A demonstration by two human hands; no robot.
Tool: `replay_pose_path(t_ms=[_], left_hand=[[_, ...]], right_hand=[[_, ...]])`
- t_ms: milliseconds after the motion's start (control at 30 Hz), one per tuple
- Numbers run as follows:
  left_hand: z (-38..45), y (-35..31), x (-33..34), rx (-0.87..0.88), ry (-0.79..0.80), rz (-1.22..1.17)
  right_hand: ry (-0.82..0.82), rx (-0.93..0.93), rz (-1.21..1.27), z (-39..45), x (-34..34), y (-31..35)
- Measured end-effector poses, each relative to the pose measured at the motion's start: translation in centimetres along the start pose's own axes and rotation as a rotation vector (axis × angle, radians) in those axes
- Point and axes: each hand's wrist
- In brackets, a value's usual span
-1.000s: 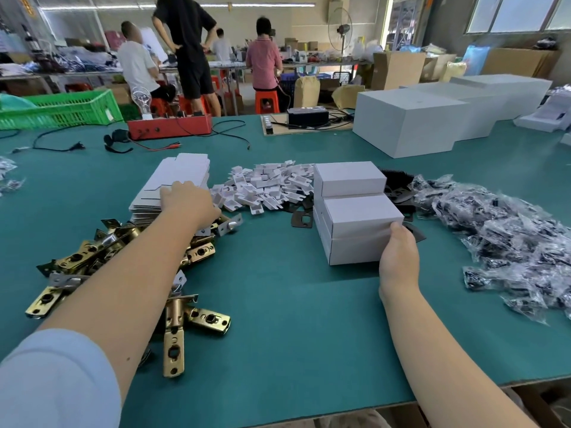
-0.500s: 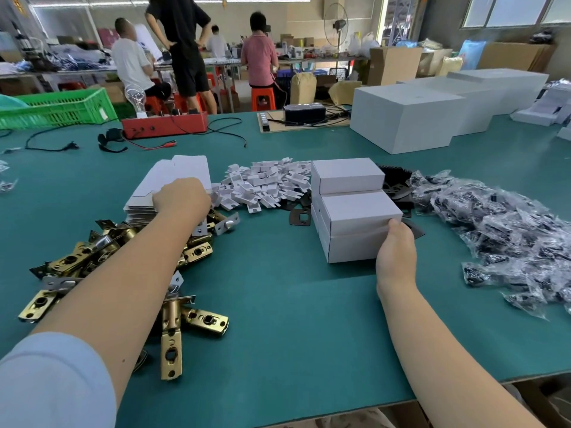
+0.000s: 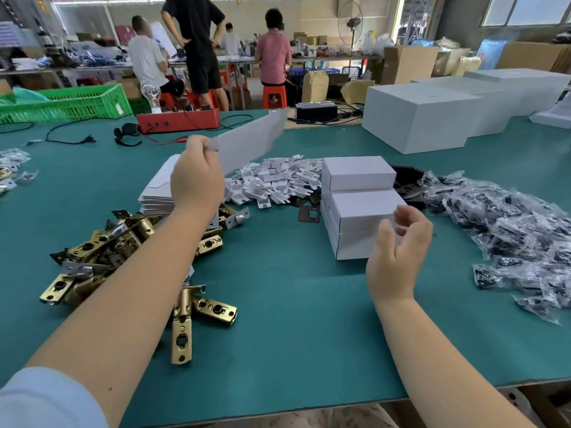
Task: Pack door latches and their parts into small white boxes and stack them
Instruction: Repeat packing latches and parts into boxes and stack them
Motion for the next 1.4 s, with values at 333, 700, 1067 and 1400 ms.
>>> replay_pose_path(t_ms=[333, 700, 1067, 1400], left_hand=[[-9.7, -4.1, 0.4, -0.635, 0.339, -1.107], [-13.4, -3.9, 0.9, -0.58, 0.537, -0.854], [-14.0, -4.3, 1.1, -0.308, 0.546, -0.633], [-14.1, -3.4, 1.3, -0.287, 0.562, -0.716]], right_hand=[[0.686, 0.278, 0.137, -2.8, 2.3, 1.1], [0.454, 0.345, 0.242, -1.8, 1.1, 1.3], [0.598, 0.346, 0.165, -2.3, 1.1, 1.5], [0.641, 0.274, 0.138, -1.9, 0.9, 1.1]])
Point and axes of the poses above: each hand's wrist, its own z-axis towards the middle knuckle, its own x-axis out of the palm, y = z × x, and after that the axes turned 1 degree about z, right-handed
